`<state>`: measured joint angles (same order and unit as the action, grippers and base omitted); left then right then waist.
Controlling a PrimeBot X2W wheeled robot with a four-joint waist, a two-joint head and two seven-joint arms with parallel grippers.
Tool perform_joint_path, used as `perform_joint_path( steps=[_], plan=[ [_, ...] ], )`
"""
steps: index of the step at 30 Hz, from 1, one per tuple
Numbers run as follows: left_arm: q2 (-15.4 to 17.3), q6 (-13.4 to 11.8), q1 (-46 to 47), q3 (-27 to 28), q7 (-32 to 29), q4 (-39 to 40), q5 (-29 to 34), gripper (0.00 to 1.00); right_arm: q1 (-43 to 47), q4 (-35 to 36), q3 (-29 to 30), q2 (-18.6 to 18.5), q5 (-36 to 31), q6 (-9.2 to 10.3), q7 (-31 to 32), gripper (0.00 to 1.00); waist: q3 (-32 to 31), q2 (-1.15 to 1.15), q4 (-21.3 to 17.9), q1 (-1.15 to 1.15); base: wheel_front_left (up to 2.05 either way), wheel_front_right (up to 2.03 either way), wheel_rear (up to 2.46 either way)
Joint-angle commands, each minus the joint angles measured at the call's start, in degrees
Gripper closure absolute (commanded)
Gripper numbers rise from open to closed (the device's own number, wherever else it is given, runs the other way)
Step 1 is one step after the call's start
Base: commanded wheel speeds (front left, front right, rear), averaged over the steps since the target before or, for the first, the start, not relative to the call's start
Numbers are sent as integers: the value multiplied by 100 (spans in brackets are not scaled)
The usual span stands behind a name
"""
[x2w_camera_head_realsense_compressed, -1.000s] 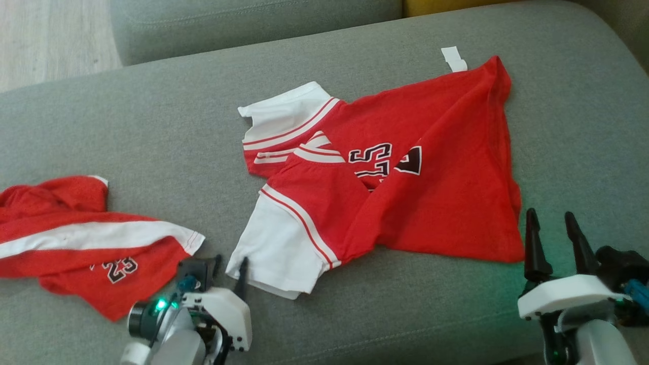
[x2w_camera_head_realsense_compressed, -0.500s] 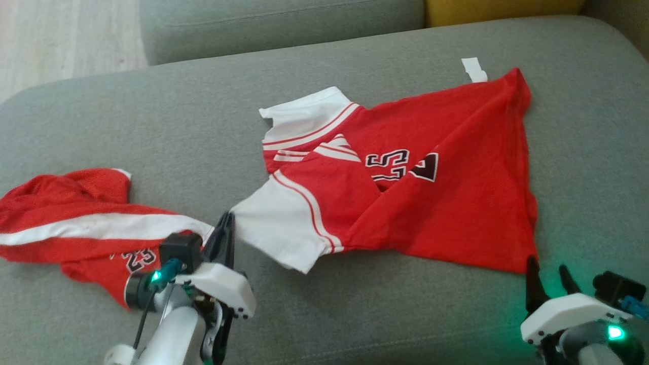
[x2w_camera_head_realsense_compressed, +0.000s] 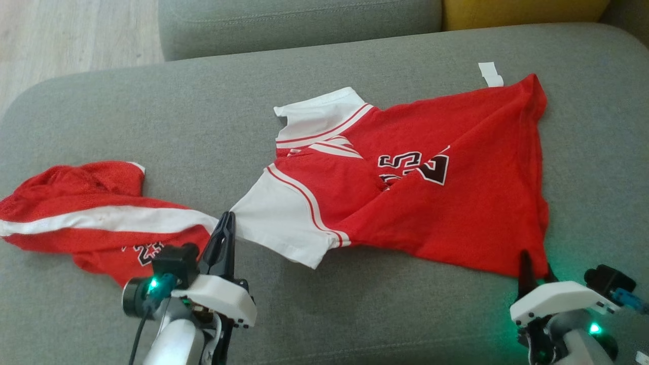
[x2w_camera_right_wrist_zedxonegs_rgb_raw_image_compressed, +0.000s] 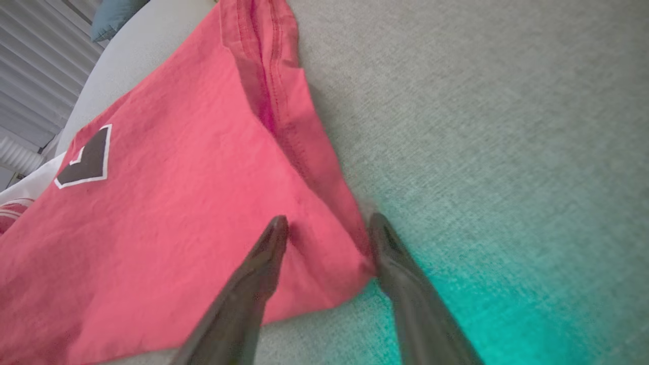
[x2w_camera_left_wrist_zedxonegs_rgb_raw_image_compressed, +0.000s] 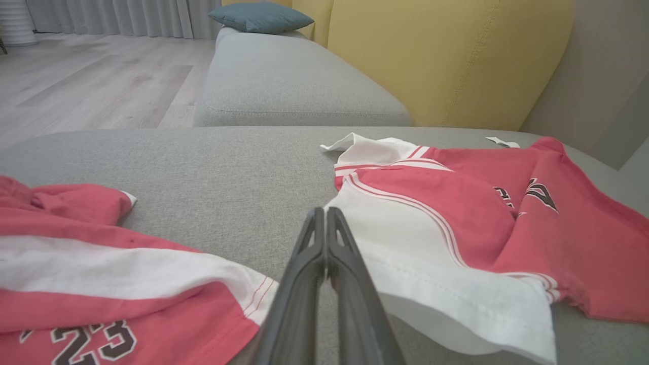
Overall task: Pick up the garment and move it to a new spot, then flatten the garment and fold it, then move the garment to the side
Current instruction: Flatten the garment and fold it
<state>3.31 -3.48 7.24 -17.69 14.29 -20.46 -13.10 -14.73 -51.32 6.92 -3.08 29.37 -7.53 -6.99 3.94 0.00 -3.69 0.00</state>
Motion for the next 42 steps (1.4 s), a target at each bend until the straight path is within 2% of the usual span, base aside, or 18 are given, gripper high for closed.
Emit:
perform_joint_path(
  steps=[1,5,9,13,18,23,28,37,42],
  plan=[
    [20,23,129,247,70,205,32,100,-163,-44,-307,20,80,4,-2,100,-19,0,0,0,0,0,0],
    [3,3,86,445,70,305,-93,100,-279,-88,-590,20,376,4,-115,100,-106,0,-33,0,0,0,0],
    [-19,66,59,762,71,548,-441,100,-366,364,-934,20,629,4,-248,100,-236,0,-86,0,0,0,0],
    [-33,261,159,937,71,951,-771,100,-457,1273,-1195,20,637,4,-255,100,-382,0,-154,0,0,0,0],
    [-39,458,604,1028,71,1534,-1145,100,-716,2693,-1258,-44,532,4,97,100,-559,0,-188,0,0,0,0],
    [-41,503,1215,1136,-129,2236,-1737,100,-1105,3933,-1160,-171,446,4,593,100,-750,0,-181,0,0,0,0],
    [-42,390,1576,1237,-546,2826,-2139,100,-1350,4599,-968,-148,301,4,1011,100,-882,0,-163,0,0,0,0],
    [-43,-209,2187,1235,-1319,4281,-2847,100,-1229,5799,-236,9,-132,4,2180,100,-885,0,-7,0,0,0,0],
    [143,-375,2824,1221,-1705,4034,-2738,100,-1405,5698,242,18,-89,4,2553,100,-589,0,5,0,0,0,0]
  ],
)
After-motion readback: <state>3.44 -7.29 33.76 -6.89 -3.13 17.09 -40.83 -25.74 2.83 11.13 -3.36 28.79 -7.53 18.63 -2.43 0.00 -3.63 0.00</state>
